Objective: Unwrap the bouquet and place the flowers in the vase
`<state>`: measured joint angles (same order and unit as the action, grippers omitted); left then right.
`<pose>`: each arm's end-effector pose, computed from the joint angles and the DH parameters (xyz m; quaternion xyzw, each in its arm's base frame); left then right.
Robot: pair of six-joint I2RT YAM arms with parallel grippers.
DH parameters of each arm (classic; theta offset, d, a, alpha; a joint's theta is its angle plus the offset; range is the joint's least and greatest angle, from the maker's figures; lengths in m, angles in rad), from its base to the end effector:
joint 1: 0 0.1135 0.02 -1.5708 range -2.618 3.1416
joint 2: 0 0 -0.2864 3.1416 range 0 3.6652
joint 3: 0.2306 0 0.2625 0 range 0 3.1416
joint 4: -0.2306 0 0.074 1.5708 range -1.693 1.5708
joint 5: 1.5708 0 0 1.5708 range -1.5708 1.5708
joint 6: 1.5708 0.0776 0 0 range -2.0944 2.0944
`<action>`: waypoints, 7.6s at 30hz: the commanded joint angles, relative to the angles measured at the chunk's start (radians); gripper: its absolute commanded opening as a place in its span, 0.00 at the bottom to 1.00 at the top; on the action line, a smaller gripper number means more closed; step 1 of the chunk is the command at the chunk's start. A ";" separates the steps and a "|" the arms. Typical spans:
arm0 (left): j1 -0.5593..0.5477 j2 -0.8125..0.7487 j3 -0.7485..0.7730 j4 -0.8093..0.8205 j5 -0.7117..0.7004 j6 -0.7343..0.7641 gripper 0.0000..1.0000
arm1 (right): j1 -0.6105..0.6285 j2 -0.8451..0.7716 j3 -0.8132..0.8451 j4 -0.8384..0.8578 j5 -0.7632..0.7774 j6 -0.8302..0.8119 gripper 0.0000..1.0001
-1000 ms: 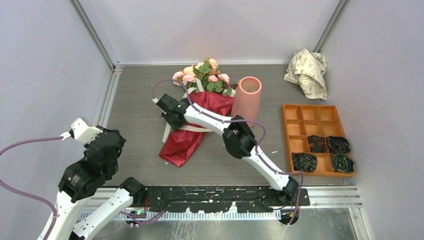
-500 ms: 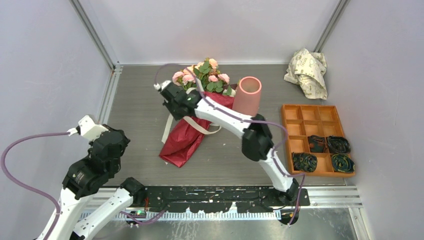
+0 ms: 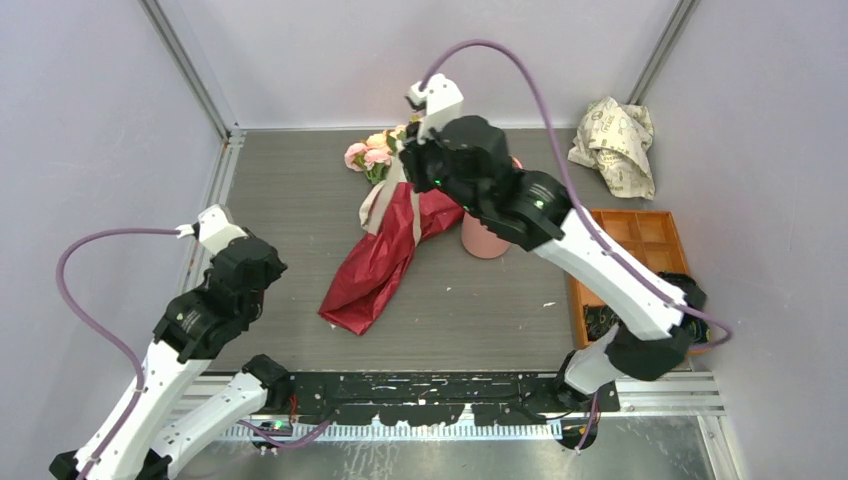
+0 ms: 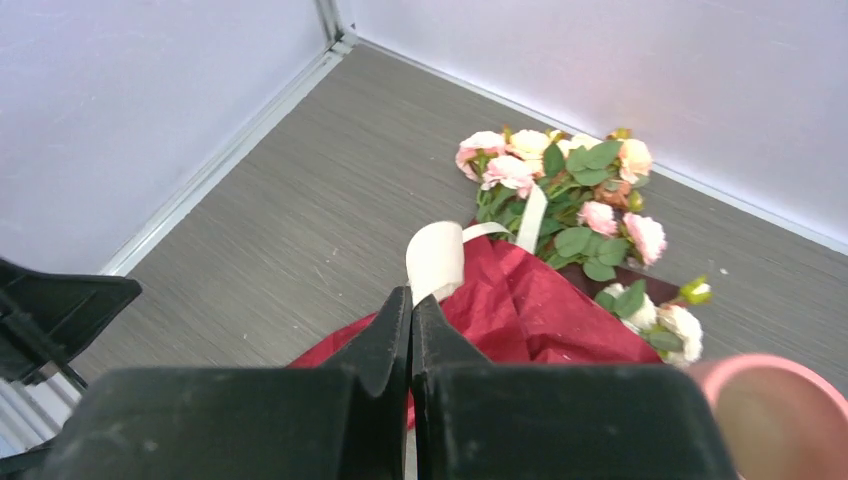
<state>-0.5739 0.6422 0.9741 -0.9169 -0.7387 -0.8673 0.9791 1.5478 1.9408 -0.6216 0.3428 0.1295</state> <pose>0.1310 -0.0225 0.3525 -0.2891 0.7878 -0.0522 0.5414 0.2279 0.2924 0.5198 -0.2214 0.7468 0.2089 0.5913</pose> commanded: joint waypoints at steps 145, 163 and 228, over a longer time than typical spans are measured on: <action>0.319 0.785 0.261 0.183 0.334 0.313 0.00 | 0.003 -0.377 -0.662 0.024 0.030 0.368 0.82; 0.567 0.754 0.017 0.275 0.420 0.202 0.00 | 0.031 0.292 -0.252 -0.086 -0.145 0.354 0.83; 0.671 0.753 0.051 0.363 0.532 0.225 0.00 | 0.064 -0.214 -0.874 -0.513 0.267 0.798 0.01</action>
<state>0.0875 1.3911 0.9573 -0.5797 -0.1974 -0.6495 1.0431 1.3762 1.0904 -1.0618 0.5606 0.8089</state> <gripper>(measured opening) 0.007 0.029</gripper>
